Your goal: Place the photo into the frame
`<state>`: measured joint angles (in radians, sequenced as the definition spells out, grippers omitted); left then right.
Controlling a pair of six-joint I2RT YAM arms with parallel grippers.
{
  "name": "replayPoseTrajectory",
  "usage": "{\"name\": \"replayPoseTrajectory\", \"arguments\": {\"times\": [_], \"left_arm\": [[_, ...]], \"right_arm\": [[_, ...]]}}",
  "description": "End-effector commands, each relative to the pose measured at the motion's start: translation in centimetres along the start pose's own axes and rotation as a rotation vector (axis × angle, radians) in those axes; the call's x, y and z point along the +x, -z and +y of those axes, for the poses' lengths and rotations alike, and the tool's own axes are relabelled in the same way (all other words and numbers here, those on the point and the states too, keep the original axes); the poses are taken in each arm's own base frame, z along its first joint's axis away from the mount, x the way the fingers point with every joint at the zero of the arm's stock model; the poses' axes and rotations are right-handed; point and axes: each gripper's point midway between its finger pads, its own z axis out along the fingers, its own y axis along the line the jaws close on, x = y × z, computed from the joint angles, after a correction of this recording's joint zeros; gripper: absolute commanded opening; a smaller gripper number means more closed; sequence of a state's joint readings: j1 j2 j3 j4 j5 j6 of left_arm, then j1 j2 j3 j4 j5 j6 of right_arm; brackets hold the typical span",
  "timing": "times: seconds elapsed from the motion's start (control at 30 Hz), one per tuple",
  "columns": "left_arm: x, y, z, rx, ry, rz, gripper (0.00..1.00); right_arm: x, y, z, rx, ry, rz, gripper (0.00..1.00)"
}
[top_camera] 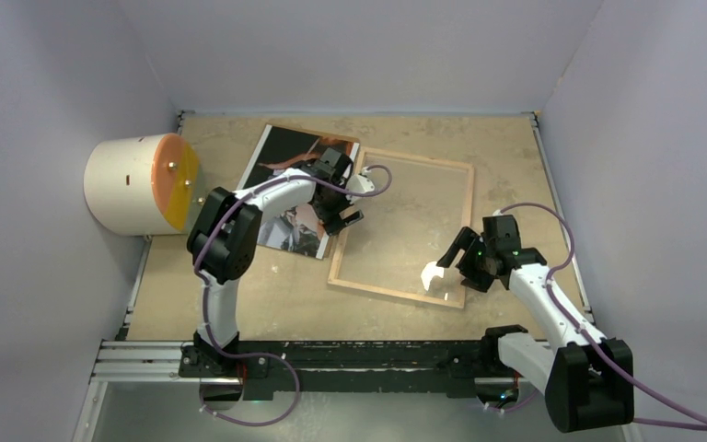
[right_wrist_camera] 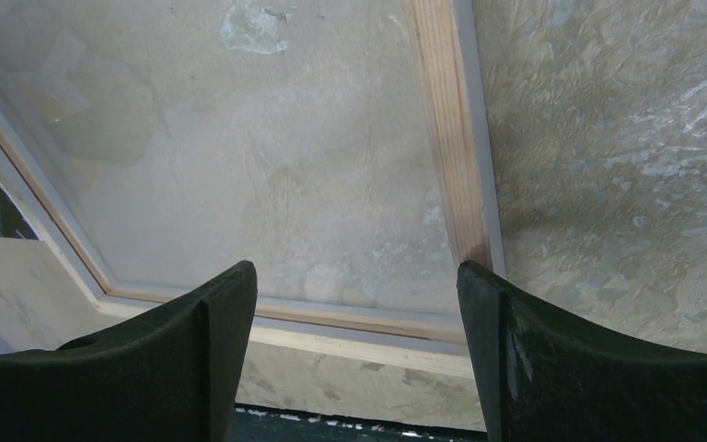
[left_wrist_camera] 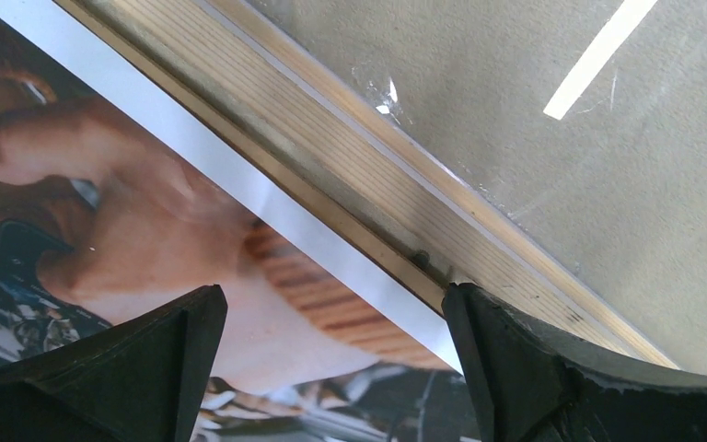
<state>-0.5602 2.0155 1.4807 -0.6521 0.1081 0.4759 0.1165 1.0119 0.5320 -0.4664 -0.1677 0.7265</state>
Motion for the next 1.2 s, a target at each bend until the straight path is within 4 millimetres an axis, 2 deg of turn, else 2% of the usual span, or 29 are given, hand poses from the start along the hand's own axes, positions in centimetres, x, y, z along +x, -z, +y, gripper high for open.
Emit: {"name": "replayPoseTrajectory", "arguments": {"times": [0.0, 0.07, 0.17, 0.33, 0.43, 0.57, 0.67, 0.83, 1.0, 1.17], "left_arm": [[-3.0, -1.8, -2.4, 0.022, -0.037, -0.076, 0.98], [-3.4, -1.2, -2.3, 0.022, -0.040, -0.089, 0.98], [-4.6, 0.9, -1.8, -0.007, -0.057, -0.137, 0.98], [-5.0, 3.5, 0.0, -0.064, -0.072, -0.139, 0.98], [-5.8, 5.2, 0.9, -0.085, -0.068, -0.172, 0.99], [-7.7, 6.8, 0.3, -0.043, -0.064, -0.235, 0.99], [-8.1, 5.8, -1.7, 0.028, -0.066, -0.243, 0.99], [-6.5, 1.7, -3.8, 0.086, -0.057, -0.182, 0.99], [-4.3, -1.3, -4.2, 0.090, -0.052, -0.116, 0.99], [-3.6, -2.0, -4.3, 0.092, -0.052, -0.098, 0.99]], "right_arm": [[0.8, -0.2, 0.4, -0.035, -0.028, 0.028, 0.81], [0.9, -0.3, 0.4, -0.037, -0.031, 0.032, 0.81], [1.0, -0.3, 0.3, -0.033, -0.026, 0.034, 0.81], [1.6, -0.1, 0.2, -0.032, -0.031, 0.062, 0.81], [1.6, 0.0, 0.3, -0.036, -0.033, 0.060, 0.81], [1.8, 0.0, 0.4, -0.043, -0.042, 0.064, 0.81], [1.8, 0.0, 0.4, -0.042, -0.047, 0.063, 0.81], [1.7, 0.0, 0.4, -0.046, -0.053, 0.060, 0.81], [1.8, -0.1, 0.8, -0.065, -0.064, 0.065, 0.81], [2.0, 0.1, 2.2, -0.146, -0.093, 0.076, 0.82]]}}
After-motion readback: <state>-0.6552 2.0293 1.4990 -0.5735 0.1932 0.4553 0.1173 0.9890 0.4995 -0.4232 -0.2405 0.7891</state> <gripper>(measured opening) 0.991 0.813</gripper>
